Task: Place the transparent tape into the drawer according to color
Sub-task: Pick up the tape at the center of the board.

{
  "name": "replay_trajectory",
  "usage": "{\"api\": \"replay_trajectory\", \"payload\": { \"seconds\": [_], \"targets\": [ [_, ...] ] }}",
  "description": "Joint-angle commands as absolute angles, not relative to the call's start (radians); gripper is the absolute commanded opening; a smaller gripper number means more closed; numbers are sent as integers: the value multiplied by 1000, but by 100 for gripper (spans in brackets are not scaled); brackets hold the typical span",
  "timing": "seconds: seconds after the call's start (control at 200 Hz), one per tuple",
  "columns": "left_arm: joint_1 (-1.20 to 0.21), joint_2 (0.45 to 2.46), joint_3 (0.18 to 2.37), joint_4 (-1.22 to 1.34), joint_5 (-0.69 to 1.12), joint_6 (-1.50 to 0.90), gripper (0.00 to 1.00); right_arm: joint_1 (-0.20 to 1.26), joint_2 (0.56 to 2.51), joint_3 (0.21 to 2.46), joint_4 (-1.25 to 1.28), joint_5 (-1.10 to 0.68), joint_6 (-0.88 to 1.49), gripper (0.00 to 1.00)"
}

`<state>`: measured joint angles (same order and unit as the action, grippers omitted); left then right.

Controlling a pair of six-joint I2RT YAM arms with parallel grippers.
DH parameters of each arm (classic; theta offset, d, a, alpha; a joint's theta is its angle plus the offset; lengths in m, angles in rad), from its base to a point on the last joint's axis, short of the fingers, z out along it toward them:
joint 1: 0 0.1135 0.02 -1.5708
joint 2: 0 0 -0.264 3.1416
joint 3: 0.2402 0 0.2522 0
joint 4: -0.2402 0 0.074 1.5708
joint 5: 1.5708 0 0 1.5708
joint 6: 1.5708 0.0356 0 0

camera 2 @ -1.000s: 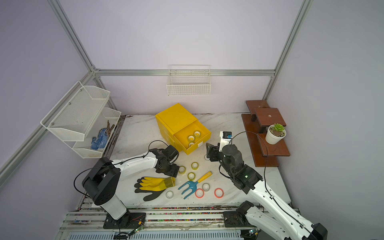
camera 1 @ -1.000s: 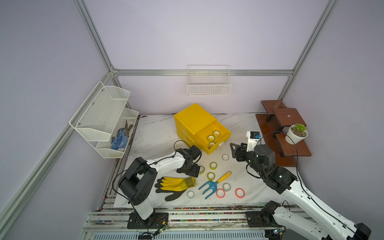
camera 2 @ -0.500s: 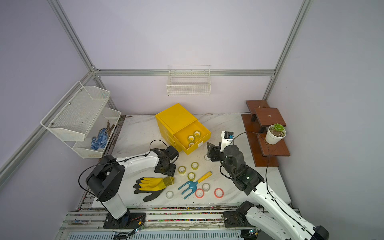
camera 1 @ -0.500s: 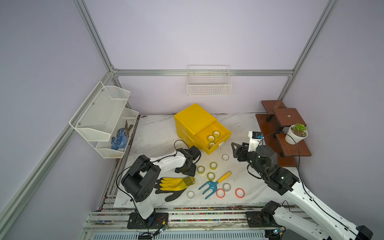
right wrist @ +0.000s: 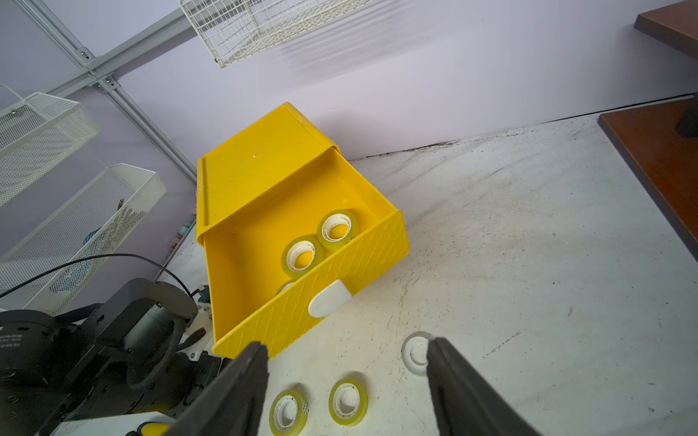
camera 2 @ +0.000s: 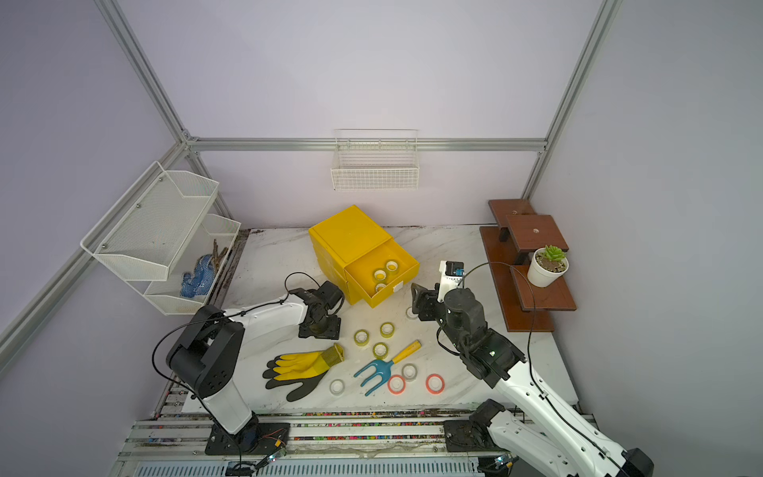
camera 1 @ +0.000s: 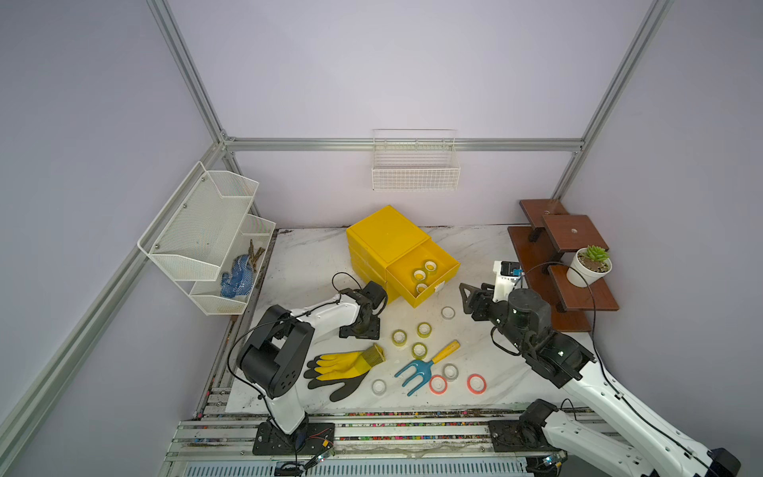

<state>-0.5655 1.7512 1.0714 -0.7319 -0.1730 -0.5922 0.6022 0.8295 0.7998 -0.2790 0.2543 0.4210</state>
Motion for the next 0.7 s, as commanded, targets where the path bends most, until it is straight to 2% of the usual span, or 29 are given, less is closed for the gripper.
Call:
{"api": "replay_trajectory", "payload": {
  "seconds": [0.0, 0.34, 0.575, 0.695],
  "targets": [
    [-562, 1777, 1103, -677, -184, -614, 79, 597, 828, 821, -261, 262, 410, 71],
    [-534, 1751, 1045, -602, -218, -641, 81, 593, 837, 809, -244, 252, 416, 71],
    [-477, 1757, 1001, -566, -210, -679, 67, 591, 840, 804, -230, 240, 425, 71],
    [-469, 1733, 983, -560, -221, -689, 63, 591, 831, 798, -234, 244, 426, 71]
  ]
}}
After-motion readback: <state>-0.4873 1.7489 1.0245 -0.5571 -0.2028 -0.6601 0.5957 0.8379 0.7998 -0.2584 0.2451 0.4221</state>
